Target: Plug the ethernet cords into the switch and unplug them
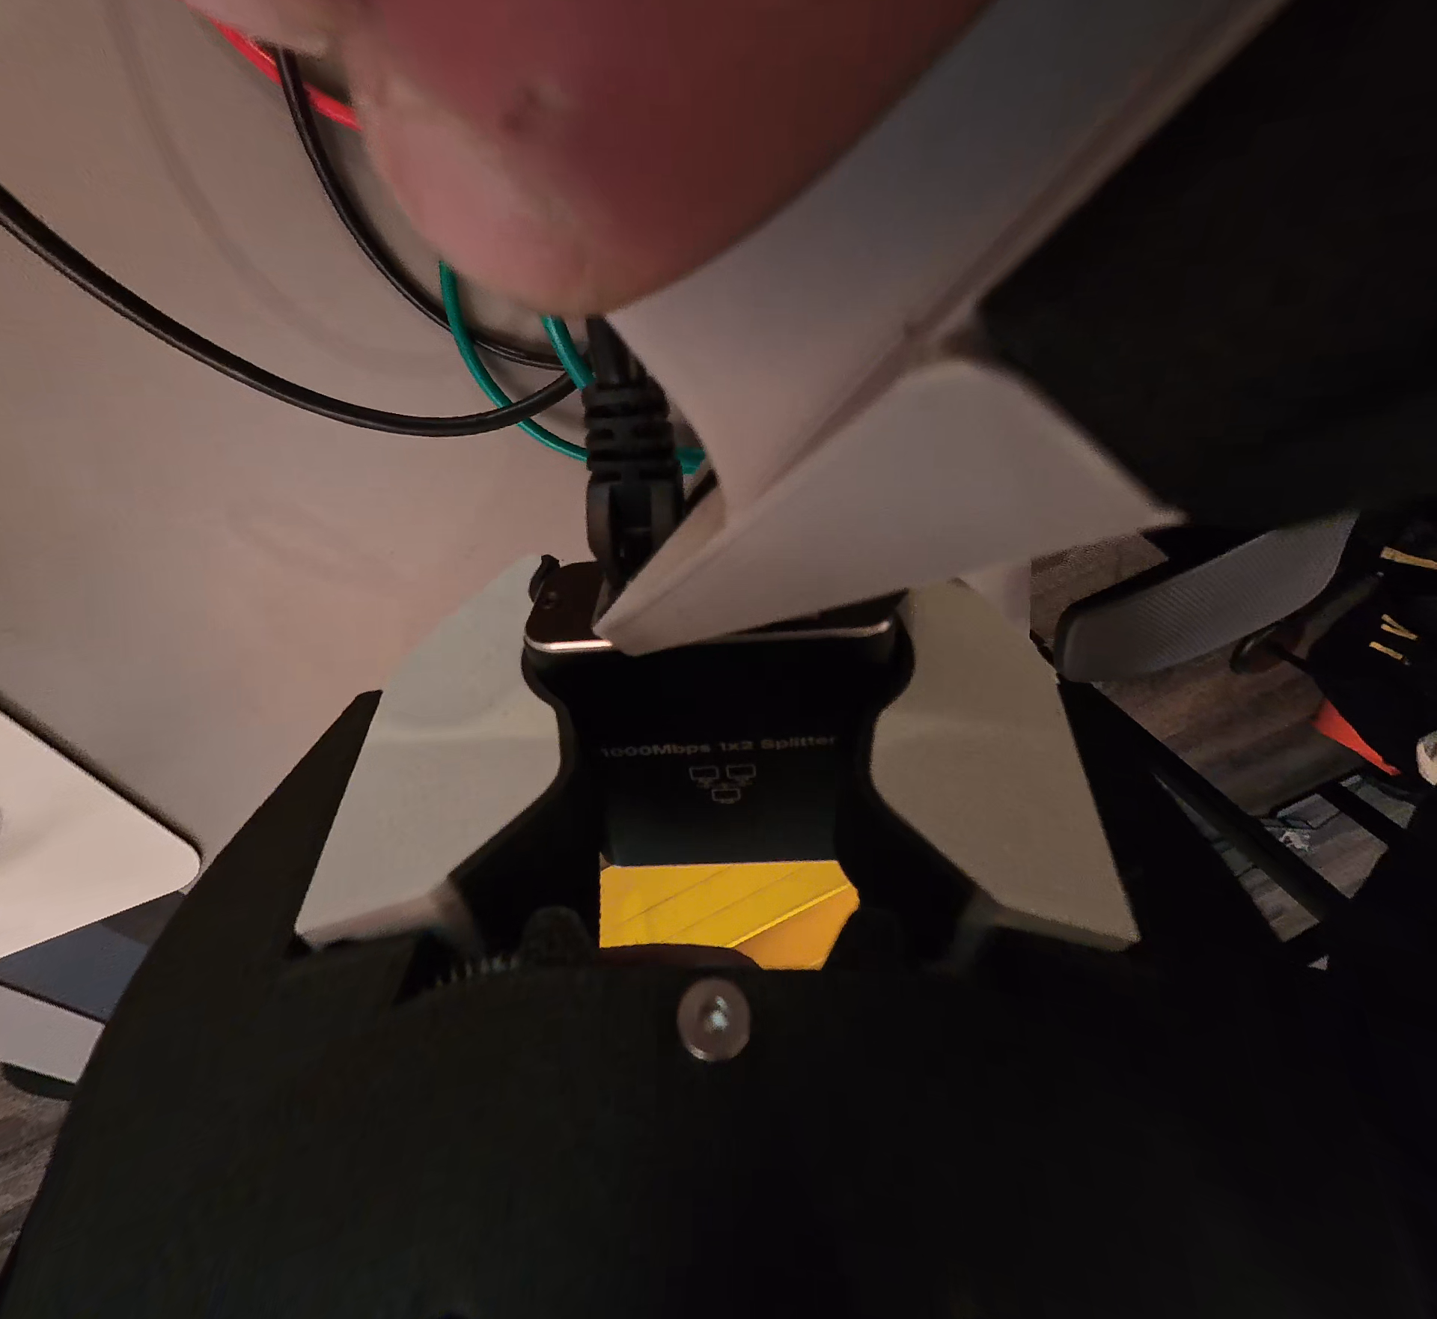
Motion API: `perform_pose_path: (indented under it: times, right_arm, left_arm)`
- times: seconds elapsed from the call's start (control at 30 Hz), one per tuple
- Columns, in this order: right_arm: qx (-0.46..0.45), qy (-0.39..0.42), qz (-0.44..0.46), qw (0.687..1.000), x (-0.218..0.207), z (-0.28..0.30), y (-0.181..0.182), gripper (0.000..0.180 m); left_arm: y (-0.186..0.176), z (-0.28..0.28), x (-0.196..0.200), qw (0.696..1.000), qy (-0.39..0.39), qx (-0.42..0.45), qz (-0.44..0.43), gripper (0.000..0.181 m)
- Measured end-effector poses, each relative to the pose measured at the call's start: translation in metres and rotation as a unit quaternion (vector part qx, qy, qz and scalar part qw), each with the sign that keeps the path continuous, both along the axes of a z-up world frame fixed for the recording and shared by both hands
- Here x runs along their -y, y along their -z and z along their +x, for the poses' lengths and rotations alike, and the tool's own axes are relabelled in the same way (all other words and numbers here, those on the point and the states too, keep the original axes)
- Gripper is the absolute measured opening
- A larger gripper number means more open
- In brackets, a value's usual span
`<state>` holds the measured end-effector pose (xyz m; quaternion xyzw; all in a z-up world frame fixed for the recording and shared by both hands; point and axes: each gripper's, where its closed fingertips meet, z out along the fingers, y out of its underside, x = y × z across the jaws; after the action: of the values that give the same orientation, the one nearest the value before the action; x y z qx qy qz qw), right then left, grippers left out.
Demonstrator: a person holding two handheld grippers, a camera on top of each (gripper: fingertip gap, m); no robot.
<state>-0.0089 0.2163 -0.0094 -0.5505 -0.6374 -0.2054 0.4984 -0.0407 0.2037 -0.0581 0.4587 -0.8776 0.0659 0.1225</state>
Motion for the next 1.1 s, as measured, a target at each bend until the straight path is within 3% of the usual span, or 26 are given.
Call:
perform_pose_path:
  times: [0.07,0.3,0.53,1.1]
  right_arm:
    - [0.000,0.007,-0.004,1.000,-0.0003,0.0023,-0.0005,0.022]
    - [0.007,0.008,-0.001,1.000,0.0023,0.0055,-0.0034,0.012]
    - [0.007,0.014,-0.008,1.000,-0.0002,0.0078,0.0010,0.018]
    - [0.021,0.019,-0.013,1.000,0.0014,0.0078,0.0014,0.010]
  left_arm:
    - [-0.0023,0.0016,0.0020,1.000,-0.002,0.001,-0.006,0.077]
    - [-0.0015,0.0039,-0.0014,1.000,-0.004,-0.006,-0.001,0.078]
    - [-0.0013,0.0058,-0.0010,1.000,-0.002,-0.005,-0.002,0.077]
    - [-0.0014,0.0070,-0.0006,1.000,0.023,-0.005,0.003,0.077]
